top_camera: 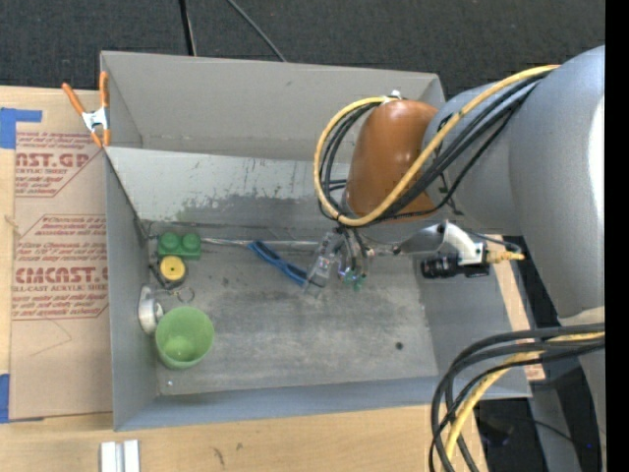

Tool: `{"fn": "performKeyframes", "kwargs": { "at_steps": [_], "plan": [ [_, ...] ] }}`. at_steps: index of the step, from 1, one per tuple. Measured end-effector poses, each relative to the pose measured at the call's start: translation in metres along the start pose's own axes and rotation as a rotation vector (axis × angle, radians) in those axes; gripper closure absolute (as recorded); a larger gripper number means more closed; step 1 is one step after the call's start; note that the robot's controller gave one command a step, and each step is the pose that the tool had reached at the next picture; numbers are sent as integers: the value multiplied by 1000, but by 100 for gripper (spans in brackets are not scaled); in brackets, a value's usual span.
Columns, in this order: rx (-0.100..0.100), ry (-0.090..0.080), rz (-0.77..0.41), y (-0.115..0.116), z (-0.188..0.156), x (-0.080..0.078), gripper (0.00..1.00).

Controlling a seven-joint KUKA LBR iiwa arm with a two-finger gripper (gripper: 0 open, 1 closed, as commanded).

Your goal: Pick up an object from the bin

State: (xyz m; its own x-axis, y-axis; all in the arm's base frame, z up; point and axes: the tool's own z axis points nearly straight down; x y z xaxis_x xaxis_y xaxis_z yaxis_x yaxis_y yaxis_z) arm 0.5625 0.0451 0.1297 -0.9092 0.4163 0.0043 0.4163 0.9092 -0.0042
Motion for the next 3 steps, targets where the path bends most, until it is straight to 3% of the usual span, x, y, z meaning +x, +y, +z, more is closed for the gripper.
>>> {"fn": "performKeyframes", "kwargs": {
  "at_steps": [1,2,3],
  "plan": [
    [-8,-12,-20,2,-61,-9,100],
    [-1,-2,-1,-2,-12,-1,100],
    [-9,-13,-3,-9,-91,-12,100]
  ]
}}
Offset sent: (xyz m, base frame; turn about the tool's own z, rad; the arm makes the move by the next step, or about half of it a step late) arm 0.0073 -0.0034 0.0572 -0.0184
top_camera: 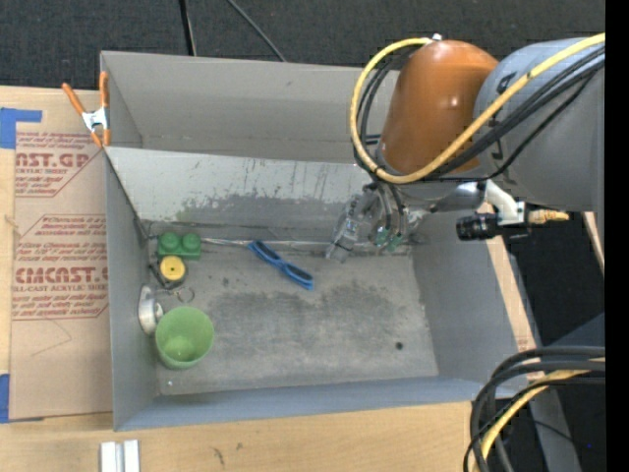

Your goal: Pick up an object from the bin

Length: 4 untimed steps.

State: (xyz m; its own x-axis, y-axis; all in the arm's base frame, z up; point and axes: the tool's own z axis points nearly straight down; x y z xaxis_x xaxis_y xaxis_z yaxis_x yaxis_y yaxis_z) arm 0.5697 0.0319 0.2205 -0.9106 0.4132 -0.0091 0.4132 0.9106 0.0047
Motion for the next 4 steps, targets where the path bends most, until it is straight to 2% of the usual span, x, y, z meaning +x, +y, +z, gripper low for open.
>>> {"fn": "performKeyframes", "kwargs": {
  "at_steps": [1,2,3,4],
  "plan": [
    [7,12,184,10,75,-13,100],
    [1,-3,-56,-3,-121,-29,100],
    [4,5,-56,-3,-116,-27,0],
    [7,15,-114,8,80,-14,0]
  ]
}}
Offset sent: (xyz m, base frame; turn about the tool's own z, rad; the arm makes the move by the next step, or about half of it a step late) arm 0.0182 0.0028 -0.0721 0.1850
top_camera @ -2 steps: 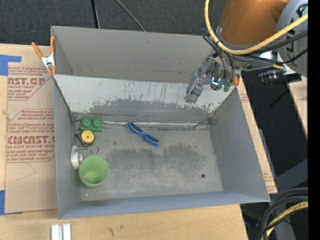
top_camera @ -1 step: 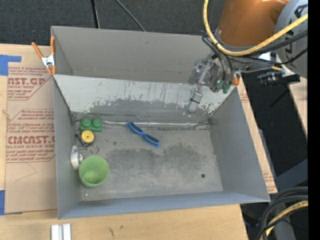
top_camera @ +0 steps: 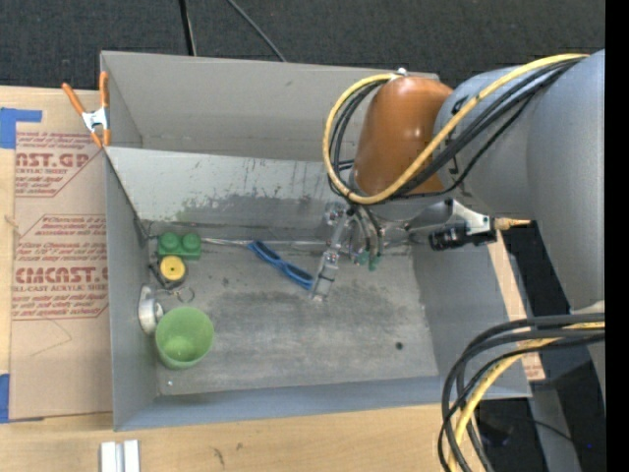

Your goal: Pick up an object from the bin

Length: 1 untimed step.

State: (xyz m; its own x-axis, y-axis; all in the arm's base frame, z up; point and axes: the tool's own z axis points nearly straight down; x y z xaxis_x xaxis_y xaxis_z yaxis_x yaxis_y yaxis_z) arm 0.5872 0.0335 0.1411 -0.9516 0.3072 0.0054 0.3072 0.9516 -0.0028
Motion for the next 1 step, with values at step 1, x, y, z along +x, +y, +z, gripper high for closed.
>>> {"fn": "performKeyframes", "kwargs": {
  "at_steps": [1],
  "plan": [
    [-2,1,100,5,76,14,0]
  ]
}}
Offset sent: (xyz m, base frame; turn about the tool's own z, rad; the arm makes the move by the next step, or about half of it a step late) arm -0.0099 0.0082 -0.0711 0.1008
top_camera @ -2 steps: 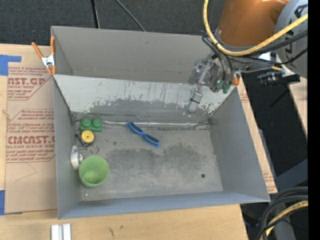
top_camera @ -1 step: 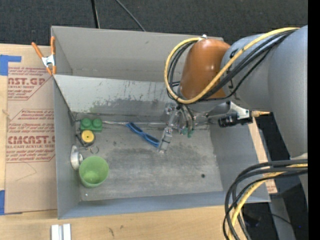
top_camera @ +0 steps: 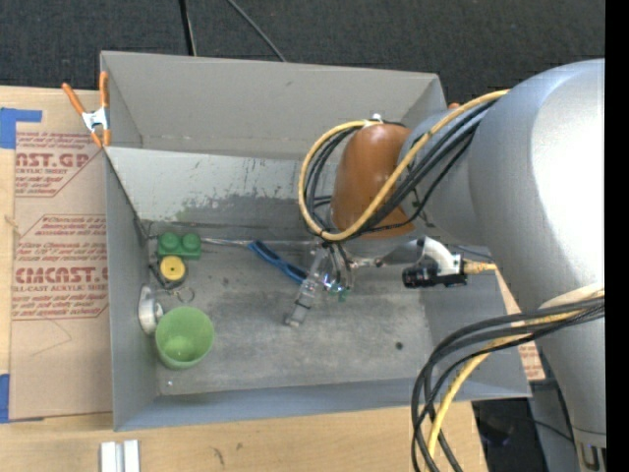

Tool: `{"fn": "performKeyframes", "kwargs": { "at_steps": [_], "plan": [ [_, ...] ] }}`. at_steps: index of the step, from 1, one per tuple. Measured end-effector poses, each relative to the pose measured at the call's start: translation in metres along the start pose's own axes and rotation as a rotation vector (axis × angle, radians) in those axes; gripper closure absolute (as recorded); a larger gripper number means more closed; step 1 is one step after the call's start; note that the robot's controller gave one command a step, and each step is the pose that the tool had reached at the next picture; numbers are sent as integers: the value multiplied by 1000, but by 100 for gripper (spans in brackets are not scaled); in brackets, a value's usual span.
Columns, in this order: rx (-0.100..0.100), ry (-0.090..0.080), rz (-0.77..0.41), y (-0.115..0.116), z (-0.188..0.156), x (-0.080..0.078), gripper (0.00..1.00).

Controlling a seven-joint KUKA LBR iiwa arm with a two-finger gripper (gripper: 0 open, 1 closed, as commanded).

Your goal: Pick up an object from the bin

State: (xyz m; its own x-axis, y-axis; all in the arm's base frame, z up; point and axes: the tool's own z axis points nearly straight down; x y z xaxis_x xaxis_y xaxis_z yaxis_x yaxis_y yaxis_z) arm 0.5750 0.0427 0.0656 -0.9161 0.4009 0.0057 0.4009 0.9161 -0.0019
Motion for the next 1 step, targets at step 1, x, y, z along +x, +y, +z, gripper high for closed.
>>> {"fn": "performKeyframes", "kwargs": {
  "at_steps": [1],
  "plan": [
    [-3,-7,0,1,-4,-2,100]
  ]
}}
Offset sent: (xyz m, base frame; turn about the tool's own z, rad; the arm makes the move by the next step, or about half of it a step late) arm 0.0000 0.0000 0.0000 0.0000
